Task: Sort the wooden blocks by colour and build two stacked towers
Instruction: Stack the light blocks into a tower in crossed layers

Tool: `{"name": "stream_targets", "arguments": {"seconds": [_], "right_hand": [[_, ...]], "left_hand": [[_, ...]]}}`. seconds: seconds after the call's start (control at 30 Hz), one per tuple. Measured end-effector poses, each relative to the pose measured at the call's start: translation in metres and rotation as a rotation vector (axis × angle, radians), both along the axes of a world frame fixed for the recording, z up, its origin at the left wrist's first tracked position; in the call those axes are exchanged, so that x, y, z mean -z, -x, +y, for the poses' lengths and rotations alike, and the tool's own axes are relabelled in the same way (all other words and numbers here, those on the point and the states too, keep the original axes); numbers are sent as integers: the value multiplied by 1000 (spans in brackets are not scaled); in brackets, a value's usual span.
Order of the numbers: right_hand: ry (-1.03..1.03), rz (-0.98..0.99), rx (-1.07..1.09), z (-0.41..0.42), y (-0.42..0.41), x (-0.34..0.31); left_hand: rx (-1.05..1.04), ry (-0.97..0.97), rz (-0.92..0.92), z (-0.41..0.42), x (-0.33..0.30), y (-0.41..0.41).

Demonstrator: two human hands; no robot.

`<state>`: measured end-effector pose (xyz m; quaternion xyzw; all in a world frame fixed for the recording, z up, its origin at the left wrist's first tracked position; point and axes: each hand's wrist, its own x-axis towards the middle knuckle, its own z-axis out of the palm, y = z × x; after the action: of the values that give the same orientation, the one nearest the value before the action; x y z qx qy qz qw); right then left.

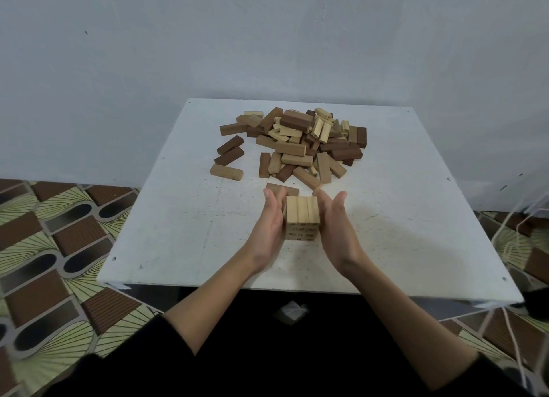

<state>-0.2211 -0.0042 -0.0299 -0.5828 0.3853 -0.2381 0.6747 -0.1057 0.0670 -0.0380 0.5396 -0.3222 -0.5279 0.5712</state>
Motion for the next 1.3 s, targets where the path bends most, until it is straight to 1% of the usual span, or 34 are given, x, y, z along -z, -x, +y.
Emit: {"name": "stream_targets", "arguments": {"seconds": [0.07,0.13,0.17,0.27,0.4,0.5,0.6,0.77,0.87,0.93,1.0,1.07,1.1,1.23,1.3], "right_hand": [[16,21,-20,3,-3,1],[53,22,1,2,-5,4],[47,1,1,1,-6,6],[23,0,20,7,-8,0],[-2,9,-4,6,-8,6],[3,-25,-10,6,-8,7],[1,-5,14,5,-8,11],[0,1,-16,3,-8,12],[22,-13,6,-5,-6,8],[50,-27,45,-13,-3,3],[92,-9,70,-25,-1,-3],[250,80,102,-38,-2,-7],[353,133,121,-47,-5,-8],[681,424,139,-77,-28,-12],[777,585,132,-90,-39,-9]], "left_hand": [[-21,-2,-37,-2,0,4],[-19,43,58,-3,1,6],[-31,56,51,-3,1,7],[-58,46,-63,-6,-2,7],[13,64,-4,-7,-1,7],[27,80,0,-8,1,7],[17,76,-3,-6,-2,9],[28,47,-33,-6,-5,9],[-22,35,-63,-3,-9,8],[-109,34,-117,0,-10,4],[-227,7,-207,-2,-13,-5],[-313,17,-327,-7,-17,-18],[-338,17,-427,-14,-17,-27],[-286,16,-947,-52,-9,-60],[-231,-11,-1106,-70,-5,-69]]}}
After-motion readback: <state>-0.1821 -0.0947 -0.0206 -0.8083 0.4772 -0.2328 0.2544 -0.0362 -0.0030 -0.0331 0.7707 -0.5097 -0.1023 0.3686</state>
